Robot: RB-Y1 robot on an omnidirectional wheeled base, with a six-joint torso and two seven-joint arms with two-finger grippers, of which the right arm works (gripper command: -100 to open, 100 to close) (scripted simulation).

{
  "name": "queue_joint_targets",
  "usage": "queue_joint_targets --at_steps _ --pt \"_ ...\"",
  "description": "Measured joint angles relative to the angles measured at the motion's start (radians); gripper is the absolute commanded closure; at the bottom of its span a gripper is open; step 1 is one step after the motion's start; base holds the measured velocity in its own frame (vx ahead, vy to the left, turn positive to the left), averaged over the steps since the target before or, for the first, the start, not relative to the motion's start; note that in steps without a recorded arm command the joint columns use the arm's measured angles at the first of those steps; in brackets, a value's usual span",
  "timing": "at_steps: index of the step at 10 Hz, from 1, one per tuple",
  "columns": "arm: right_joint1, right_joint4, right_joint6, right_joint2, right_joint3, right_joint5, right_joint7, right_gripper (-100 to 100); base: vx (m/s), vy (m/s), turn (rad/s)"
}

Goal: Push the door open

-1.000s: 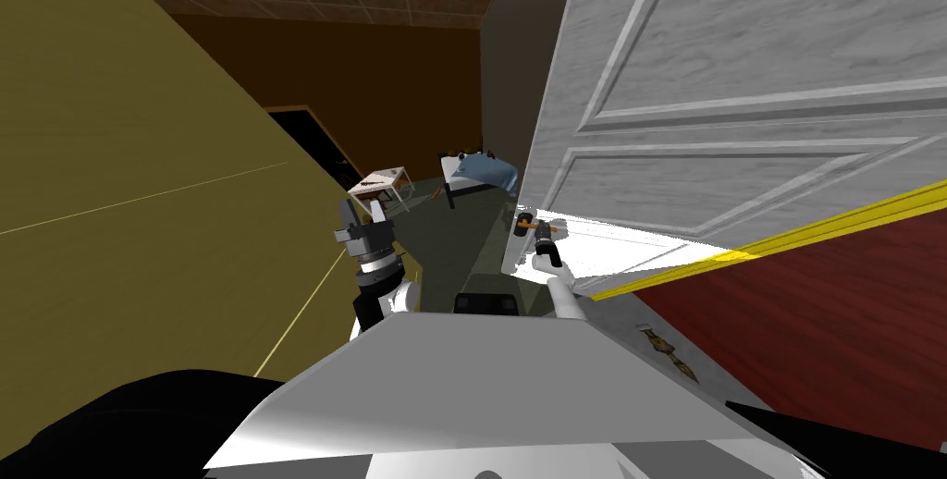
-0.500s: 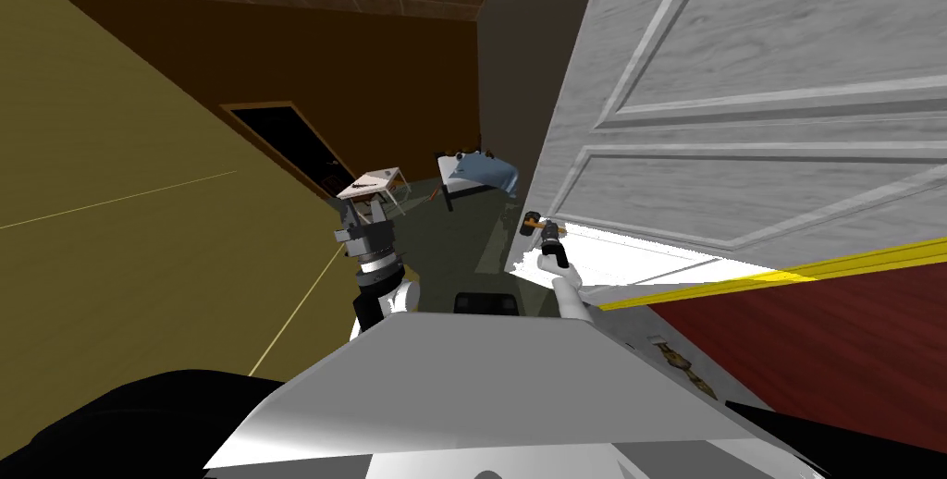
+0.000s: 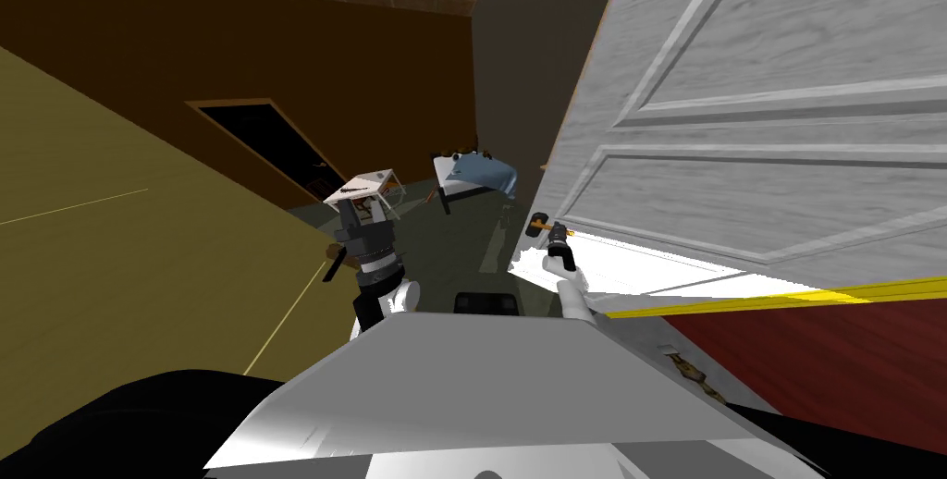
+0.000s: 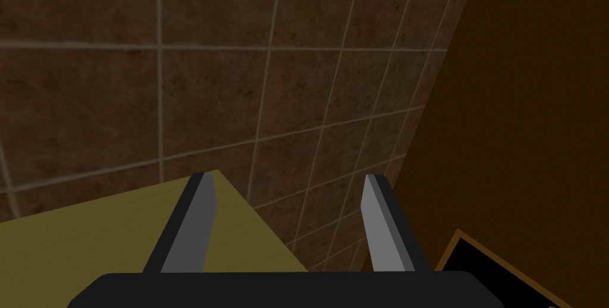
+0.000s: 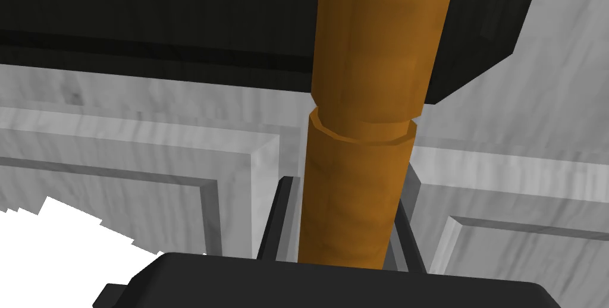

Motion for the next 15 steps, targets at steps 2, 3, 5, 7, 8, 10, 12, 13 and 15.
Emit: queue_joint_targets --at_steps 2,3,5,7,8,10,12,13,15 --pt "-0.006 0.007 -0.002 0.001 -0.033 -0.004 0.008 100 0.203 0.061 -0.076" --pt "0.001 -0.004 0.003 0.002 -0.046 -0.007 0.011 100 0.194 0.064 -0.066" --pt "0.004 -0.007 0.001 0.003 -0.074 -0.012 0.015 100 0.203 0.081 -0.091" --pt "0.002 -0.006 -0.001 0.011 -0.105 -0.015 0.026 100 0.177 0.033 -0.051" --pt "0.003 -0.003 -0.006 0.012 -0.116 -0.017 0.028 100 0.174 0.061 -0.061" --pt "0.008 -0.009 -0.005 0.013 -0.135 -0.021 0.029 100 0.175 0.050 -0.055" --pt "0.014 -0.015 -0.004 0.014 -0.150 -0.023 0.031 100 0.113 0.025 -0.043" --pt "0.015 -0.017 -0.004 0.012 -0.154 -0.024 0.031 100 0.117 0.001 -0.034" --pt "0.019 -0.009 -0.003 0.005 -0.177 -0.028 0.037 100 0.194 0.007 -0.036"
